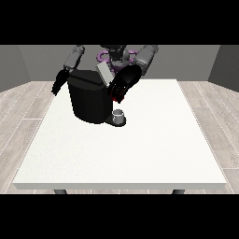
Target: Insert the coffee pod into the coffee machine and close the lid
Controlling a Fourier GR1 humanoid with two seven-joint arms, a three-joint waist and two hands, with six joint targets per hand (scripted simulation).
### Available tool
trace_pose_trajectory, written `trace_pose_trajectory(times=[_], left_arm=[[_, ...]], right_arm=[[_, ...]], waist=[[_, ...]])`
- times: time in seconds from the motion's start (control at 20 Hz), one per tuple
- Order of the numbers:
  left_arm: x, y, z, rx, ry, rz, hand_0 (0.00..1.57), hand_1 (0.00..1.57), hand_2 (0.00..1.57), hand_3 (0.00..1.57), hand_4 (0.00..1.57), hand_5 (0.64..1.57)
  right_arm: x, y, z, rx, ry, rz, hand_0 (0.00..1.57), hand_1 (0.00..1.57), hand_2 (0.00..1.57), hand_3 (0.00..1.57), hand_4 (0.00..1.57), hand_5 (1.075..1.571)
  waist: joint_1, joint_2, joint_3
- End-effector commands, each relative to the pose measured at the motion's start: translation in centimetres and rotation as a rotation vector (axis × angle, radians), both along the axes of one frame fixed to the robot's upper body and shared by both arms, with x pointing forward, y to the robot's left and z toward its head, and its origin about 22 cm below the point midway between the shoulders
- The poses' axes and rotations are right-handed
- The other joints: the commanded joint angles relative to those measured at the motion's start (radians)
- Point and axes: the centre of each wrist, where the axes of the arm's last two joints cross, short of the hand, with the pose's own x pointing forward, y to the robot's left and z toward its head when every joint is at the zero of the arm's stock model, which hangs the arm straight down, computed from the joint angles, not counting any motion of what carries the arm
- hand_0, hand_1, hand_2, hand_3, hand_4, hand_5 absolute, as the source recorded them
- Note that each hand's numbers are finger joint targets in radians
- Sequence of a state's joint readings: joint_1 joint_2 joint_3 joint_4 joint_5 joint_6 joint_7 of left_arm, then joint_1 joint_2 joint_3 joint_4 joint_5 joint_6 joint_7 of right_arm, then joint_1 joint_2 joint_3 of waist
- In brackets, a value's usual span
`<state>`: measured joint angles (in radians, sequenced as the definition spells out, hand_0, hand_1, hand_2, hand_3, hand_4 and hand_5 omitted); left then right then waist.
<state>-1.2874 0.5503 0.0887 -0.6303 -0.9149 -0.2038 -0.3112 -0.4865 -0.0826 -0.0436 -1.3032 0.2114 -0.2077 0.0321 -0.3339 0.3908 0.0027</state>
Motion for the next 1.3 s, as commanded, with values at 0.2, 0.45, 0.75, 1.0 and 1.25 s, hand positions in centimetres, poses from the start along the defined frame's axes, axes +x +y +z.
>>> trace_pose_trajectory(times=[0.2, 0.45, 0.75, 1.0, 1.25], left_arm=[[0.4, -1.9, -1.1, 0.012, 0.054, 0.007, 0.00, 0.00, 0.33, 0.23, 0.00, 1.571], [0.5, -1.2, -4.6, -0.022, 0.132, -0.004, 0.00, 0.00, 0.00, 0.00, 0.00, 1.571], [-0.2, -2.8, -14.0, -0.177, 0.315, -0.046, 0.00, 0.00, 0.28, 0.00, 0.00, 1.571], [-2.0, -6.1, -22.4, -0.729, 0.457, -0.168, 0.00, 0.00, 0.00, 0.00, 0.42, 1.571], [-6.2, -4.9, -31.3, -1.053, 0.609, -0.100, 0.00, 0.00, 0.00, 0.00, 0.27, 1.571]], right_arm=[[0.3, -1.4, -2.2, 0.035, 0.055, -0.037, 0.00, 0.00, 0.00, 0.00, 0.09, 1.571], [-0.6, -3.3, -4.2, 0.047, 0.120, -0.103, 0.00, 0.00, 0.00, 0.00, 0.00, 1.571], [-4.2, -4.8, -9.7, 0.076, 0.252, -0.150, 0.00, 0.00, 0.00, 0.00, 0.00, 1.571], [-6.9, -7.6, -12.7, 0.065, 0.357, -0.227, 0.00, 0.00, 0.00, 0.00, 0.00, 1.571], [-10.4, -8.1, -15.4, 0.084, 0.409, -0.269, 0.00, 0.00, 0.00, 0.00, 0.00, 1.571]], waist=[[0.055, -0.051, -0.0020], [0.121, -0.131, -0.0024], [0.201, -0.302, -0.0029], [0.312, -0.434, -0.0052], [0.394, -0.560, -0.0036]])
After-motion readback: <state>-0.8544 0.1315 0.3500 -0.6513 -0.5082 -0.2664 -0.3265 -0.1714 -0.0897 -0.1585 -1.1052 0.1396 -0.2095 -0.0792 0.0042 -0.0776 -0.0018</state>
